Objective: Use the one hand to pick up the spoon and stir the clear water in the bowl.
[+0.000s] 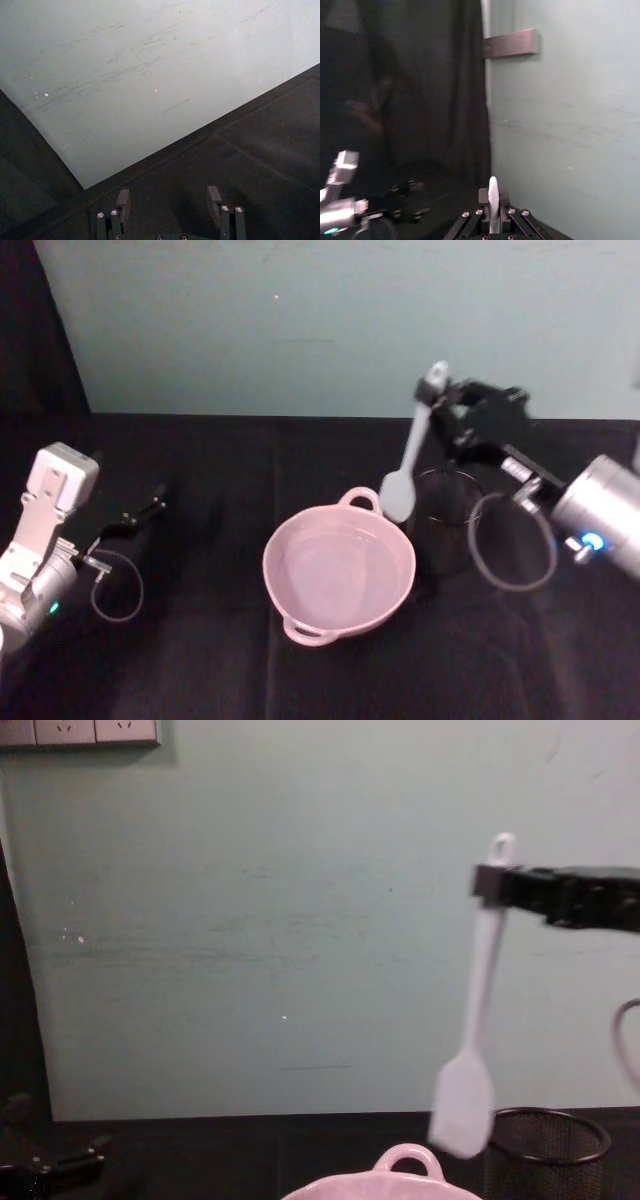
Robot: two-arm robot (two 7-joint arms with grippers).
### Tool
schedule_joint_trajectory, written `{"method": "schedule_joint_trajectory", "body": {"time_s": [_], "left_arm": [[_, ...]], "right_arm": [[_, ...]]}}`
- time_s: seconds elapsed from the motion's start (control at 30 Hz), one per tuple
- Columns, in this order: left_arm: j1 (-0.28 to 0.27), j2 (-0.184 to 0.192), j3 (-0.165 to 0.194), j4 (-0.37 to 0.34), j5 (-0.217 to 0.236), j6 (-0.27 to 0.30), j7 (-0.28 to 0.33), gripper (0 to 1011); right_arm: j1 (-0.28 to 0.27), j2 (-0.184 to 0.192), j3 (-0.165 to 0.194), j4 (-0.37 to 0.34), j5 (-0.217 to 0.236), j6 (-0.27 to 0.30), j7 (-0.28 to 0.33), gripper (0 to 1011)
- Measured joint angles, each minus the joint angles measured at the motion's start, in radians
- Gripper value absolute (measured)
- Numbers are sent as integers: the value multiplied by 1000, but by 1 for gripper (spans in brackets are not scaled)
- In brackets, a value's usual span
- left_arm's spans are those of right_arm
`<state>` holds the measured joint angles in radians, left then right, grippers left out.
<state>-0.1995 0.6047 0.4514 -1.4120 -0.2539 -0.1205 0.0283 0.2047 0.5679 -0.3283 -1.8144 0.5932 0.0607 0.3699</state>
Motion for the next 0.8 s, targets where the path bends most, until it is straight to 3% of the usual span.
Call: {"method": "schedule_joint_trajectory", "body": {"time_s": [0.23, 0.37, 0.53, 0.8], "left_arm": [[0, 0, 0, 0, 0, 0, 0, 1005], [0, 0, 0, 0, 0, 0, 0, 1005], [0, 0, 0, 0, 0, 0, 0, 1005], [0, 0, 0, 0, 0, 0, 0, 1005]], "right_arm": [[14, -38, -93, 22, -82, -2, 38, 117], [15, -51, -122, 41, -122, -10, 47, 117], [4, -76, -144, 74, -152, -33, 65, 118], [7, -128, -161, 141, -159, -82, 100, 117]]}}
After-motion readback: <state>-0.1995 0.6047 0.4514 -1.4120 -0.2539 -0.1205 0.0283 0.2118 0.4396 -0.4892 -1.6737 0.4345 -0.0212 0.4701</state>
